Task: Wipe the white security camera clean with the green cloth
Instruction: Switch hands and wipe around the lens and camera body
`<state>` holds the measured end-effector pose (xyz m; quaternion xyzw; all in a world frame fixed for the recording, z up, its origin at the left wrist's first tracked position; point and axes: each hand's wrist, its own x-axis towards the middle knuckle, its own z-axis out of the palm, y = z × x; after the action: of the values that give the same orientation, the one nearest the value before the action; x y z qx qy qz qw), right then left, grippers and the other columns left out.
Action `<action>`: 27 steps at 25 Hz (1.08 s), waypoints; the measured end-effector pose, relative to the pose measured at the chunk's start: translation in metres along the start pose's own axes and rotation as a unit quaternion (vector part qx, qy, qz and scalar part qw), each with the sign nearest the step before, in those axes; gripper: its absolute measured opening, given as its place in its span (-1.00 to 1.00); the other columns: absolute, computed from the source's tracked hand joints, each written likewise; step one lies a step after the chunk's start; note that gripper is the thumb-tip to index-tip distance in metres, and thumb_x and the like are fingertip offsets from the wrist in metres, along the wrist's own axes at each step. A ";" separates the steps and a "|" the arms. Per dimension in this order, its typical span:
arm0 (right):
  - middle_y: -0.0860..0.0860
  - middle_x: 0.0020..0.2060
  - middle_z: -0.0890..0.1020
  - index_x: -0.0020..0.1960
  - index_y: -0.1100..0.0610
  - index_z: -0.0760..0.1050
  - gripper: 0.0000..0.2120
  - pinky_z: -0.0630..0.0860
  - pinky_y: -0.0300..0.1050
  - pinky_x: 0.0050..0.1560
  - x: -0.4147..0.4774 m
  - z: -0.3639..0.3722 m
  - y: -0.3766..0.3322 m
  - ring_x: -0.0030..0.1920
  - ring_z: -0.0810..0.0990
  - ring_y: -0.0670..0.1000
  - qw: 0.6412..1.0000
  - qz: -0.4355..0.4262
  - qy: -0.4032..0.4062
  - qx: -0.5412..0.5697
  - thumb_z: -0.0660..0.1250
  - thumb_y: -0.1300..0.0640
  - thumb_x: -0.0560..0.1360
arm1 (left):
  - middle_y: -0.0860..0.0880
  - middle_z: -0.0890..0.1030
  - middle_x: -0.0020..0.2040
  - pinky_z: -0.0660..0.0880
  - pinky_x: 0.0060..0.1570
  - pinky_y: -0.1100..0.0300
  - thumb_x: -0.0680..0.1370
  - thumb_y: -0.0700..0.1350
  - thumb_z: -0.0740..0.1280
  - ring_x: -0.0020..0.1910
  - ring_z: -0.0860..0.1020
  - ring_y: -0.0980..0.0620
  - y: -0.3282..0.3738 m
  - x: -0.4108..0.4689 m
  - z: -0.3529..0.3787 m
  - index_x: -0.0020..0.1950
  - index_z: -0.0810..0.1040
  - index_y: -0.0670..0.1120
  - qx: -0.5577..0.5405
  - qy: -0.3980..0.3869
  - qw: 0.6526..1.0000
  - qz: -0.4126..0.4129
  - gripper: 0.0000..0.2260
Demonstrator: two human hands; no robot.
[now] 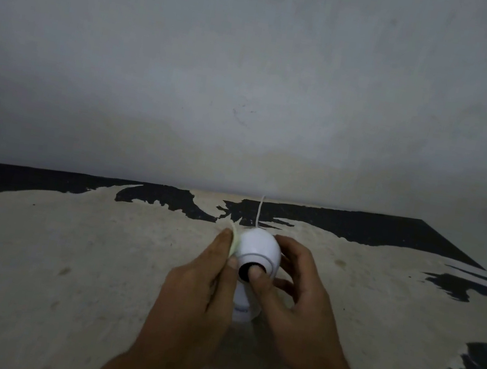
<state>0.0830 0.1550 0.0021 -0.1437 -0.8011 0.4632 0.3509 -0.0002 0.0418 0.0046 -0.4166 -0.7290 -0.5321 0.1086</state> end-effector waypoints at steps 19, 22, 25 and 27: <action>-0.41 0.11 0.51 0.20 -0.24 0.36 -0.50 0.57 -0.08 0.10 0.004 -0.005 0.002 0.13 0.52 -0.29 1.000 -0.014 -0.019 -0.011 0.36 -0.28 0.29 | 0.12 0.48 0.25 0.33 0.11 0.55 0.54 0.13 0.08 0.10 0.48 0.24 -0.001 0.011 -0.006 0.33 0.27 0.16 -0.039 -0.036 0.998 0.030 -0.64; -0.38 0.12 0.52 0.20 -0.23 0.37 -0.51 0.57 -0.08 0.10 0.004 -0.005 0.003 0.14 0.52 -0.27 1.000 -0.017 -0.018 -0.010 0.37 -0.26 0.31 | 0.17 0.44 0.25 0.39 0.16 0.43 0.55 0.09 0.08 0.16 0.44 0.27 -0.001 0.020 -0.005 0.33 0.26 0.17 -0.015 -0.064 0.997 0.036 -0.66; -0.35 0.11 0.54 0.19 -0.23 0.37 -0.52 0.58 -0.10 0.06 0.003 -0.005 0.003 0.13 0.53 -0.25 1.000 -0.015 -0.016 -0.011 0.37 -0.28 0.32 | 0.11 0.63 -0.09 0.43 -0.24 0.52 0.57 0.01 0.10 -0.17 0.53 0.29 -0.006 0.033 -0.012 0.12 0.52 0.13 -0.011 -0.042 0.998 -0.049 -0.75; -0.36 0.11 0.52 0.20 -0.25 0.35 -0.50 0.57 -0.14 0.04 0.004 -0.004 0.004 0.13 0.52 -0.26 1.000 -0.018 -0.015 -0.018 0.35 -0.34 0.32 | 0.13 0.63 -0.11 0.39 -0.22 0.56 0.56 0.01 0.11 -0.15 0.52 0.33 -0.001 0.036 -0.016 0.09 0.55 0.13 -0.030 -0.034 0.998 -0.046 -0.76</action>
<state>0.0831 0.1620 0.0017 -0.1283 -0.8170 0.4445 0.3443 -0.0281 0.0456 0.0314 -0.4035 -0.7344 -0.5438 0.0472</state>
